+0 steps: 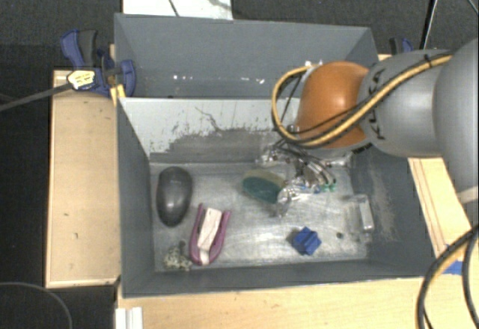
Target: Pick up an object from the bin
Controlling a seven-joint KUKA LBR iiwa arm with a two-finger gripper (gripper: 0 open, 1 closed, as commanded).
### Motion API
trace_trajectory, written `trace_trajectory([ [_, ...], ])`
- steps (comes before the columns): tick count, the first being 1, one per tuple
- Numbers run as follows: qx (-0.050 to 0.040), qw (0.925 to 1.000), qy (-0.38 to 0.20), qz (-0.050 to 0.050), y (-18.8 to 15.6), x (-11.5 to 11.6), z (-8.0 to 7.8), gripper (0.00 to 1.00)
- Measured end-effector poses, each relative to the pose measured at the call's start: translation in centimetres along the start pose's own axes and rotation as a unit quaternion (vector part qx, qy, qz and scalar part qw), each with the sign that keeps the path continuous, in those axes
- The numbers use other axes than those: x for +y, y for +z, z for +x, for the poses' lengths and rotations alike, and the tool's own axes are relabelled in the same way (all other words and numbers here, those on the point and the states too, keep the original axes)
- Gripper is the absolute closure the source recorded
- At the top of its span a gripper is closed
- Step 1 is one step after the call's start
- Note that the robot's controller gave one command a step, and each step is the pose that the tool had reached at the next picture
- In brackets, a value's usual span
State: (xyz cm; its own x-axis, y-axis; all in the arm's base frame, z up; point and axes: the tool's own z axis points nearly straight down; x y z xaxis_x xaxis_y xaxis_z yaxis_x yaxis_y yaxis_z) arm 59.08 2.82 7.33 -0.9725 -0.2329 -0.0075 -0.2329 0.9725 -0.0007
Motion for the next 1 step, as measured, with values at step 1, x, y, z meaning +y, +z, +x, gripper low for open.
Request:
trace_trajectory([
  [1, 0.0013, 1.0, 0.001, 0.0, -0.17, -0.02, -0.13, 0.0],
])
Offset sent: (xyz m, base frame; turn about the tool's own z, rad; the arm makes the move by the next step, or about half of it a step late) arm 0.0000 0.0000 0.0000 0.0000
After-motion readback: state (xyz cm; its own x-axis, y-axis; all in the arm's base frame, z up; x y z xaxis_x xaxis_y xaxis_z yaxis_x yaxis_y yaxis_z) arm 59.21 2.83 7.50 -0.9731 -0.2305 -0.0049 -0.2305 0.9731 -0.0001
